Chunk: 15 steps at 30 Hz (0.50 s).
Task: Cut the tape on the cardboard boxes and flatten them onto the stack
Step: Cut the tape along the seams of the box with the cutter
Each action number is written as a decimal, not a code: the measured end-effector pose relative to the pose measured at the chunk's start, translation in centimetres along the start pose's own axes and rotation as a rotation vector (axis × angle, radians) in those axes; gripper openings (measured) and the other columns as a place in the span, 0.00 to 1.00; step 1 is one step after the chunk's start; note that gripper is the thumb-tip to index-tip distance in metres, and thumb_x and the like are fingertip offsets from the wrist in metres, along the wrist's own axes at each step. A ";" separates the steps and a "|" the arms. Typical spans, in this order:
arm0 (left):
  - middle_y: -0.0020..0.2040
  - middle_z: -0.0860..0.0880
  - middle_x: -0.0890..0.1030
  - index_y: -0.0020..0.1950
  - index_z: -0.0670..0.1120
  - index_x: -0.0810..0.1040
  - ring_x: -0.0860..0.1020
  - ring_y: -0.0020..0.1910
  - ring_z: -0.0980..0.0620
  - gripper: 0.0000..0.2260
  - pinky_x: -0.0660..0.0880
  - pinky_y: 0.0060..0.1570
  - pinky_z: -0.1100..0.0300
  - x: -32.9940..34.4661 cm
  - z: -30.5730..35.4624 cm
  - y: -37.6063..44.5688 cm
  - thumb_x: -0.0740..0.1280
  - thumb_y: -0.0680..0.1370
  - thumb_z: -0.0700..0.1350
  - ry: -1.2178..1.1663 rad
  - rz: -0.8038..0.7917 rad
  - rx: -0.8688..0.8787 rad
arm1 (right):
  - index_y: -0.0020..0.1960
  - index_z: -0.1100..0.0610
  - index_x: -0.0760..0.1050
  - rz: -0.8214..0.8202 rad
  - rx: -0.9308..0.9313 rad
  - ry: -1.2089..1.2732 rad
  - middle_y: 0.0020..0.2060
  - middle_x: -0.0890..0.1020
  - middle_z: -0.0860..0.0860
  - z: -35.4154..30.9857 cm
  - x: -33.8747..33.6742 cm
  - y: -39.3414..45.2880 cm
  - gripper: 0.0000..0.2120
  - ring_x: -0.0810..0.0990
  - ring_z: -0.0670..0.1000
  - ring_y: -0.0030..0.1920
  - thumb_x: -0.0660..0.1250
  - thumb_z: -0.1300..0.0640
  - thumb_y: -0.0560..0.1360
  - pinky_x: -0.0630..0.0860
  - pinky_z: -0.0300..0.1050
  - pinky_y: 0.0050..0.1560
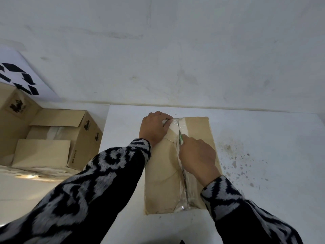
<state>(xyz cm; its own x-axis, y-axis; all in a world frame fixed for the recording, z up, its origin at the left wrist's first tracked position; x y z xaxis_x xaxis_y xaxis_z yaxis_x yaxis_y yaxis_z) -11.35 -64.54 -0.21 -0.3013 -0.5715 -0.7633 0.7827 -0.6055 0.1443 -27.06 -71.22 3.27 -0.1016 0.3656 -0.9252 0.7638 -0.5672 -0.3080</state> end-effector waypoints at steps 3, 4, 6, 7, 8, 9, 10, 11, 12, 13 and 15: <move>0.52 0.57 0.81 0.53 0.57 0.82 0.75 0.52 0.52 0.08 0.71 0.55 0.55 0.2 -0.1 0.1 0.63 0.79 0.53 0.007 -0.007 0.000 | 0.70 0.49 0.70 -0.033 0.000 -0.017 0.49 0.80 0.50 0.1 0.3 -0.4 0.21 0.73 0.51 0.42 0.53 0.58 0.79 0.66 0.44 0.37; 0.52 0.56 0.81 0.53 0.57 0.82 0.75 0.52 0.52 0.08 0.71 0.55 0.54 0.2 -0.1 0.1 0.64 0.79 0.53 0.010 -0.006 0.003 | 0.69 0.49 0.70 -0.048 -0.005 -0.022 0.48 0.79 0.50 0.2 0.5 -0.7 0.21 0.72 0.51 0.41 0.53 0.59 0.79 0.65 0.44 0.35; 0.52 0.56 0.81 0.53 0.56 0.82 0.76 0.51 0.52 0.08 0.71 0.55 0.54 0.1 0.0 -0.1 0.64 0.79 0.53 0.007 0.000 0.008 | 0.65 0.50 0.72 -0.058 -0.014 -0.038 0.41 0.76 0.48 0.2 1.1 -1.5 0.19 0.71 0.50 0.39 0.53 0.60 0.78 0.59 0.43 0.30; 0.51 0.56 0.81 0.53 0.56 0.82 0.76 0.51 0.51 0.08 0.71 0.55 0.54 0.1 0.0 -0.1 0.64 0.79 0.53 0.010 0.006 0.013 | 0.63 0.50 0.72 -0.050 -0.019 -0.043 0.38 0.73 0.47 0.3 1.3 -1.9 0.18 0.71 0.50 0.38 0.53 0.60 0.77 0.57 0.43 0.29; 0.51 0.56 0.81 0.53 0.56 0.82 0.76 0.51 0.51 0.08 0.71 0.55 0.54 0.0 0.0 0.0 0.64 0.80 0.53 0.017 0.011 0.020 | 0.62 0.51 0.72 -0.038 -0.023 -0.041 0.36 0.72 0.46 0.3 1.5 -2.2 0.17 0.72 0.50 0.37 0.53 0.60 0.78 0.57 0.43 0.28; 0.51 0.56 0.81 0.53 0.56 0.82 0.76 0.51 0.51 0.08 0.71 0.54 0.54 0.1 0.0 0.1 0.64 0.80 0.53 0.025 0.011 0.022 | 0.62 0.50 0.72 -0.027 -0.025 -0.031 0.36 0.73 0.46 0.3 1.5 -2.4 0.17 0.72 0.50 0.36 0.52 0.60 0.78 0.58 0.43 0.28; 0.51 0.56 0.81 0.53 0.56 0.82 0.76 0.51 0.51 0.08 0.71 0.54 0.54 0.2 -0.1 0.0 0.64 0.79 0.53 0.028 0.009 0.023 | 0.63 0.50 0.72 -0.017 -0.027 -0.015 0.37 0.74 0.47 0.5 1.5 -2.6 0.17 0.74 0.50 0.37 0.52 0.59 0.79 0.60 0.43 0.29; 0.52 0.56 0.81 0.53 0.57 0.82 0.75 0.51 0.51 0.08 0.71 0.55 0.54 0.3 -0.1 -0.1 0.64 0.79 0.53 0.029 0.006 0.021 | 0.65 0.48 0.72 -0.006 -0.031 -0.001 0.39 0.77 0.47 0.7 1.4 -2.8 0.18 0.75 0.51 0.38 0.52 0.59 0.79 0.64 0.43 0.31; 0.52 0.55 0.81 0.54 0.57 0.82 0.75 0.52 0.51 0.08 0.71 0.55 0.55 0.3 -0.1 0.0 0.63 0.80 0.53 0.035 0.006 0.023 | 0.68 0.47 0.71 -0.003 -0.031 0.007 0.42 0.79 0.48 0.9 1.2 -3.0 0.20 0.76 0.51 0.40 0.53 0.59 0.80 0.68 0.44 0.33; 0.53 0.55 0.81 0.54 0.57 0.82 0.75 0.53 0.50 0.09 0.70 0.55 0.55 0.2 -0.1 0.0 0.63 0.80 0.53 0.041 0.005 0.024 | 0.70 0.47 0.70 -0.006 -0.025 0.017 0.44 0.80 0.48 1.0 1.1 -3.3 0.21 0.77 0.51 0.41 0.53 0.59 0.80 0.72 0.44 0.37; 0.55 0.53 0.80 0.57 0.55 0.82 0.75 0.56 0.48 0.11 0.69 0.57 0.54 -0.3 0.3 -0.1 0.62 0.80 0.53 0.072 0.025 0.047 | 0.72 0.46 0.68 -0.010 -0.015 0.044 0.44 0.81 0.48 1.1 0.8 -4.0 0.22 0.77 0.51 0.41 0.52 0.58 0.81 0.74 0.45 0.39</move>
<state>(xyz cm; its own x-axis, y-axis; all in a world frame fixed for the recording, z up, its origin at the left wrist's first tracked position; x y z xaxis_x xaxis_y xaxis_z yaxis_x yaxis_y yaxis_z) -11.56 -64.48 0.18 -0.2412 -0.5462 -0.8021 0.7626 -0.6179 0.1914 -30.90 -69.48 3.53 -0.0814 0.4032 -0.9115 0.7726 -0.5522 -0.3132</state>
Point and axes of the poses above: each hand's wrist, its own y-axis towards the middle knuckle, its own x-axis out of the palm, z = x × y, the point moved 10 cm from there along y, towards the middle knuckle
